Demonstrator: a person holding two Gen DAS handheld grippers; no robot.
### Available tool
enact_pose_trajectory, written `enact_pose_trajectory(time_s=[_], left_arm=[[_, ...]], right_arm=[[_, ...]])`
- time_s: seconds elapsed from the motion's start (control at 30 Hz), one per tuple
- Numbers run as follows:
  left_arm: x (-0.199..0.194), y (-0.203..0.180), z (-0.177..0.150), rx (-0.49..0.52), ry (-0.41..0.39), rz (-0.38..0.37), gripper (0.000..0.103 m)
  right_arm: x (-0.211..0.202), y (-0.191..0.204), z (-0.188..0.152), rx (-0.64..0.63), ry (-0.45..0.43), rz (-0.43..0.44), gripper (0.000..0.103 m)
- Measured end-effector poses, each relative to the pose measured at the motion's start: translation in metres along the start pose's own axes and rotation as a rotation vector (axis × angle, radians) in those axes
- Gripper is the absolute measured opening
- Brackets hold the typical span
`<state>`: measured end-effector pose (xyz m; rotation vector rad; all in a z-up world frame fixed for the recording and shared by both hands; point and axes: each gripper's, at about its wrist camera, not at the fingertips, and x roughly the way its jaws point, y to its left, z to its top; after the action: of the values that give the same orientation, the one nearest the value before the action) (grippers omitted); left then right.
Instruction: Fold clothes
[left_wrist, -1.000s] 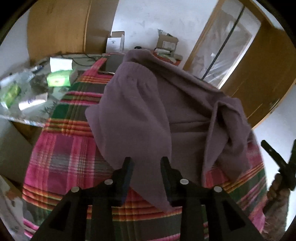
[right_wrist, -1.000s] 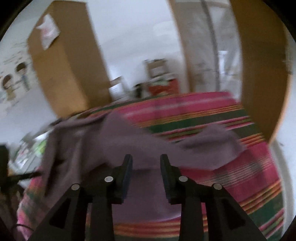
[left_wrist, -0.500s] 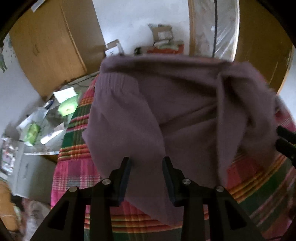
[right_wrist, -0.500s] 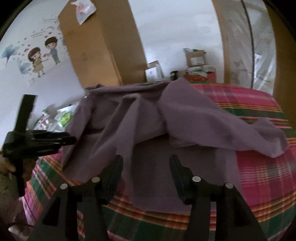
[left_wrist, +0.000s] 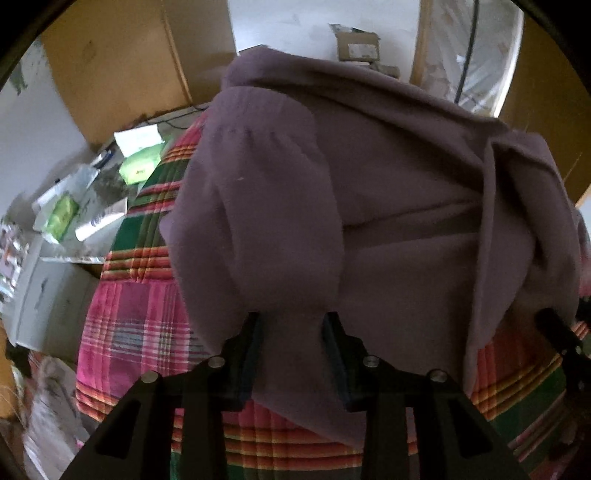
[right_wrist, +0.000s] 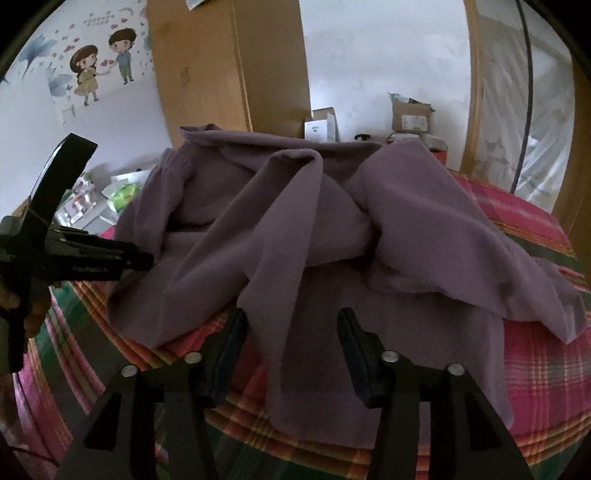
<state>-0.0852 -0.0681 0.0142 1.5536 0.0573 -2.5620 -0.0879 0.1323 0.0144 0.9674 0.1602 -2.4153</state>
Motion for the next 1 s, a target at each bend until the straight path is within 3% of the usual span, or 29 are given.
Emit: enact_pose_trajectory(time_s=[0.13, 0.23, 0.6, 1.0], left_arm=[[0.002, 0.014, 0.001, -0.054, -0.001, -0.033, 0.012], [0.002, 0.027, -0.002, -0.096, -0.002, -0.074, 0.004], [-0.018, 0.051, -0.015, -0.174, -0.074, -0.148, 0.002], [-0.043, 0.039, -0.021, -0.117, -0.170, -0.166, 0.002]], right_arm=[[0.004, -0.001, -0.001, -0.002, 0.016, -0.024, 0.012], [0.002, -0.002, -0.002, 0.003, 0.009, -0.022, 0.005], [-0.046, -0.007, -0.013, 0.028, -0.095, -0.138, 0.003], [-0.090, -0.017, -0.036, 0.059, -0.150, -0.244, 0.003]])
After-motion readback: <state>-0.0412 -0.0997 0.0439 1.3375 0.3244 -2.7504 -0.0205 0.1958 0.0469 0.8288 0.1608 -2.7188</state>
